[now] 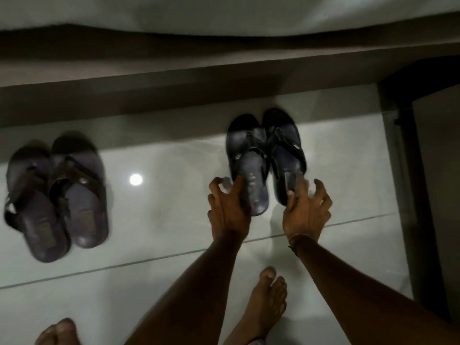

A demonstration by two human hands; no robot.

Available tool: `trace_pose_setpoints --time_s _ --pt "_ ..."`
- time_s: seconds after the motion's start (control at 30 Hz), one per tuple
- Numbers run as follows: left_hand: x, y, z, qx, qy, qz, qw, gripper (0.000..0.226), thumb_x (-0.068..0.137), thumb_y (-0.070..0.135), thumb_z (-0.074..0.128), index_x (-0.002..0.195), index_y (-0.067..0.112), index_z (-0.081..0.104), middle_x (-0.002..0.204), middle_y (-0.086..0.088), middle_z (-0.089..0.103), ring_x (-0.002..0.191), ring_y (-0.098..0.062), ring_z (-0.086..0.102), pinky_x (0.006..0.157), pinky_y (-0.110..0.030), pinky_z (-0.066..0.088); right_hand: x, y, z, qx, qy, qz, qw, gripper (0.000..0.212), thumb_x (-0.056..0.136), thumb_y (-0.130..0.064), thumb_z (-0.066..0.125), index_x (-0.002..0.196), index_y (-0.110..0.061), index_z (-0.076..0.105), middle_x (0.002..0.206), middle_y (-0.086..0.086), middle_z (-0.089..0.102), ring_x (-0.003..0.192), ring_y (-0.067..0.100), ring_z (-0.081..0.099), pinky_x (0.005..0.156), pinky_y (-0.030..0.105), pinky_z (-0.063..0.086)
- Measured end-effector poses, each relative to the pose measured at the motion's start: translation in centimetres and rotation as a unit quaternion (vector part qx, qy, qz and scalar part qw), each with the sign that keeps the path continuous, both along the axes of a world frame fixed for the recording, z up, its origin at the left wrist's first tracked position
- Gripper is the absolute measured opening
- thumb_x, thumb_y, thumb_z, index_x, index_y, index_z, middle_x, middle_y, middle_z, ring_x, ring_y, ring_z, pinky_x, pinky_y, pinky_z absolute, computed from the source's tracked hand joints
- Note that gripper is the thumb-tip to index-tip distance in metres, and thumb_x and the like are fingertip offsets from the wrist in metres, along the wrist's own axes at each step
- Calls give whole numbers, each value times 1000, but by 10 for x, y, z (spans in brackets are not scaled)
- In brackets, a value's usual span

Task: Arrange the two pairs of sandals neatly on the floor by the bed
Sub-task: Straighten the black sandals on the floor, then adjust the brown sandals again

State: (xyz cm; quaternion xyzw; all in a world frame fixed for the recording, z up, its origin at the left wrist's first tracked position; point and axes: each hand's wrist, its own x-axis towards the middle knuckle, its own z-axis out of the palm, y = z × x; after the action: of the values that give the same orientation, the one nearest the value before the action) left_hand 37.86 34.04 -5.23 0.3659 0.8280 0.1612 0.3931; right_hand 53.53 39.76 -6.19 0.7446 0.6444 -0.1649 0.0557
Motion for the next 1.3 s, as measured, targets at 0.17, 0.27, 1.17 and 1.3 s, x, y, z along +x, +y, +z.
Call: trace_pose_setpoints --time_s 0.17,0.27,1.17,1.3 --pt "-65 -95 30 28 -23 62 997 60 91 58 64 146 39 48 143 3 43 122 -21 52 82 -31 49 -68 -81 33 3 47 76 996 48 104 -39 46 150 -31 39 151 13 42 129 39 43 103 59 44" --pt "-144 -165 39 11 43 104 994 48 95 49 62 140 31 57 136 -3 54 116 -29 57 88 -39 53 -144 -133 41 -55 125 161 978 42 104 -39 47 145 -36 47 149 3 49 134 29 45 107 52 45" --pt "-407 -308 -18 -68 29 2 997 93 87 33 79 159 42 20 148 -12 33 129 -35 44 95 -48 55 -381 -257 -20 -132 113 211 962 70 100 -27 60 160 -36 26 144 10 46 122 35 50 100 52 54" --pt "-405 -319 -16 -70 27 6 997 92 88 33 79 159 41 21 149 -12 33 129 -36 44 98 -48 54 -379 -267 -21 -135 109 210 962 70 100 -26 60 160 -36 25 146 10 45 123 35 49 99 52 53"
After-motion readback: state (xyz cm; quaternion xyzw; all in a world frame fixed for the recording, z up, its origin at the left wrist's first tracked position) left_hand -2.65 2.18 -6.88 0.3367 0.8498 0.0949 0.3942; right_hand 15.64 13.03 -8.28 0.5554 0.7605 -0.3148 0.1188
